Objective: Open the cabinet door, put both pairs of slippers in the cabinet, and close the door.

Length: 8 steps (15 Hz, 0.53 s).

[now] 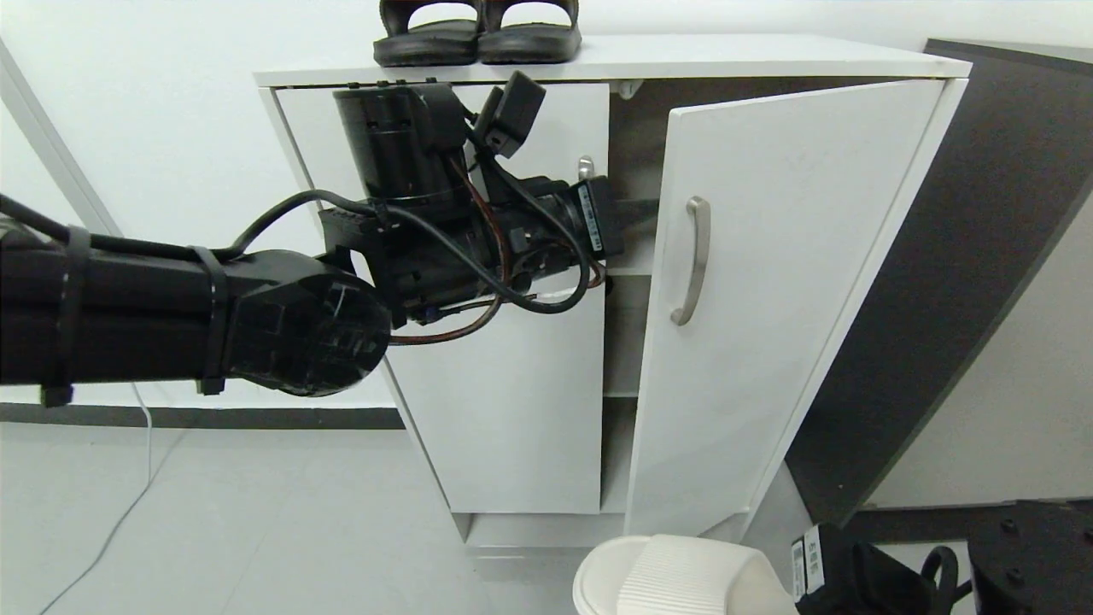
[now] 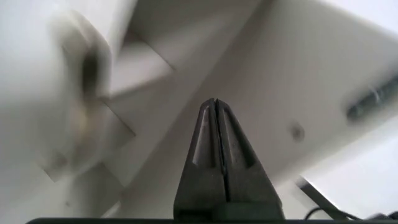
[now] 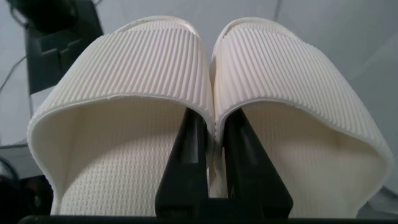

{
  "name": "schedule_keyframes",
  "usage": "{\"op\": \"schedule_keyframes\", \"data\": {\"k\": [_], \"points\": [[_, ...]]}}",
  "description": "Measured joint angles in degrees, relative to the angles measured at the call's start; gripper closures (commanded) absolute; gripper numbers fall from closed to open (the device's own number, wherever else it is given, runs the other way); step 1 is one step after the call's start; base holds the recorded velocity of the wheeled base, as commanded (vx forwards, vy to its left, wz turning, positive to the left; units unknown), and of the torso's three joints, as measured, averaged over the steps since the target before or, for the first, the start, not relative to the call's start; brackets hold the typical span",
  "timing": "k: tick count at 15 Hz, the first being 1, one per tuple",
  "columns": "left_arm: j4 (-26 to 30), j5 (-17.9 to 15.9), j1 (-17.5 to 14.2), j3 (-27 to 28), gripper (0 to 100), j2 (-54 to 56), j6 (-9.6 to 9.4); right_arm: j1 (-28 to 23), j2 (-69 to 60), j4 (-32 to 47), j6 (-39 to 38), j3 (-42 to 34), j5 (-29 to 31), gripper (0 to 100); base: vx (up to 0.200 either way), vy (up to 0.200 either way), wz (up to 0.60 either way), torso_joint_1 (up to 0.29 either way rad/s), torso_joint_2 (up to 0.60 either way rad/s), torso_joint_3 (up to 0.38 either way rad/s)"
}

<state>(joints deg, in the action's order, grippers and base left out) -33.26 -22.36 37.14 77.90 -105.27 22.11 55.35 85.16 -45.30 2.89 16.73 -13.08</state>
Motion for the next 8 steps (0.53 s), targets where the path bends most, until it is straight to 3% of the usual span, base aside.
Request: {"op": "schedule_keyframes", "data": {"k": [3, 5, 8], "points": [[-1.1, 0.1, 3.4, -2.3, 100, 0.7, -0.66, 1.3, 0.1, 0.0, 0.0, -0.6, 0.0, 100, -0.200, 0.000, 0.00, 0.002, 0.00, 0.002], [-3.9, 0.0, 6.9, -5.0, 100, 1.9, -1.34, 1.4, 0.1, 0.0, 0.0, -0.8, 0.0, 100, 0.000, 0.000, 0.00, 0.000, 0.00, 0.000], [-4.4, 0.1, 7.2, -6.5, 100, 2.8, -1.38, 1.5, 0.1, -0.1, 0.0, -0.8, 0.1, 100, 0.000, 0.000, 0.00, 0.000, 0.00, 0.000]]}}
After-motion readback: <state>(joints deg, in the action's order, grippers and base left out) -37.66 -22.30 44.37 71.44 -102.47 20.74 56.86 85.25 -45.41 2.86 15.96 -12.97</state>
